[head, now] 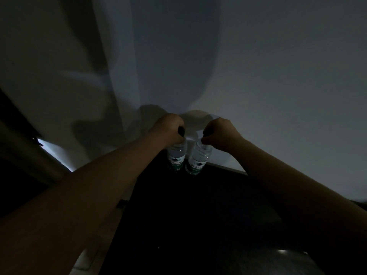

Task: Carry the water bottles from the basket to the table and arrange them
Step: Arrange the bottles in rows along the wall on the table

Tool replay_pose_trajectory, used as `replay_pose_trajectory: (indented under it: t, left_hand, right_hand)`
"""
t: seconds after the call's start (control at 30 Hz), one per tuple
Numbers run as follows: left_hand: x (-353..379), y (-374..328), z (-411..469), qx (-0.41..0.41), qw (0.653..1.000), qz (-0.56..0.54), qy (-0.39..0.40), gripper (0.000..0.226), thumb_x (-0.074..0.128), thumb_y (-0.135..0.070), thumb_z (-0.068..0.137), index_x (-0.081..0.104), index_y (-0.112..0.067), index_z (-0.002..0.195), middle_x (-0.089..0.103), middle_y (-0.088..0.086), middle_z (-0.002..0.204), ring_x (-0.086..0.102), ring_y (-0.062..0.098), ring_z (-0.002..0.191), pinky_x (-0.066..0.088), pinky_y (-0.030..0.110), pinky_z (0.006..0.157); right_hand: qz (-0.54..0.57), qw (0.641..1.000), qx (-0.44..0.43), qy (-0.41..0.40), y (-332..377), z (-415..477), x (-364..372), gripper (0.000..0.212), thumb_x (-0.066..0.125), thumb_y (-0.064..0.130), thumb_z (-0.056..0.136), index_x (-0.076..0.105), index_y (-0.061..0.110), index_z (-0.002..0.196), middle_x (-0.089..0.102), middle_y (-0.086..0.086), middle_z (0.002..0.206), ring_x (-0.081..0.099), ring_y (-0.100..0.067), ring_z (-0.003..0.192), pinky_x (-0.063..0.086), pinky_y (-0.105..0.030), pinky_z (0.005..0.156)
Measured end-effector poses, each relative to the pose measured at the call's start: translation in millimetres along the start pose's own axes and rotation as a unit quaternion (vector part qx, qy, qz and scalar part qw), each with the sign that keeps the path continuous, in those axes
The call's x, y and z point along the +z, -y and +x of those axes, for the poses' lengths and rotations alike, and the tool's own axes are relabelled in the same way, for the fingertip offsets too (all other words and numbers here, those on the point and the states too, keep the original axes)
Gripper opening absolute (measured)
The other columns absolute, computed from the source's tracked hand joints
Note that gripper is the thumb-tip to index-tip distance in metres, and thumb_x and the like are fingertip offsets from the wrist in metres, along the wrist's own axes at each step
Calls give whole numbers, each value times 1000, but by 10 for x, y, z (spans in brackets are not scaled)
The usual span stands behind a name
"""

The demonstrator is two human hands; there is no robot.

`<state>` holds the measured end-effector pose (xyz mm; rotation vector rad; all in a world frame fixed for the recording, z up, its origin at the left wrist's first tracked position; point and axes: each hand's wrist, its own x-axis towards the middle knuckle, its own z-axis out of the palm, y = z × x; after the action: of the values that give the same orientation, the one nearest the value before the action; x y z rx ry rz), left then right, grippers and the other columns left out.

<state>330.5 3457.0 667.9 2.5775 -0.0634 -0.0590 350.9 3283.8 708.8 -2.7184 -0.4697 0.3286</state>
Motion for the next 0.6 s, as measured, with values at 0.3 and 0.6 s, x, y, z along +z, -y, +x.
replay_pose_trajectory:
  t: [0.3,0.6]
  left_hand:
    - [-10,7,-9,18,1000,5,-13,16,74,-10,65,69,0,77,66,17,78,63,29,74,50,35,65]
    - [14,-41,-40,7,1000,-8,-16,8,69,-5,66,63,1,66,62,20,70,62,33,71,43,30,59]
  right_hand:
    - [-5,1000,27,2,-20,-31,9,23,71,13,81,70,1,100,69,-15,103,66,-24,94,53,-31,85]
    - [-48,999,13,-20,4,-36,101,25,62,9,85,66,1,108,65,-18,108,62,-30,100,51,-41,91]
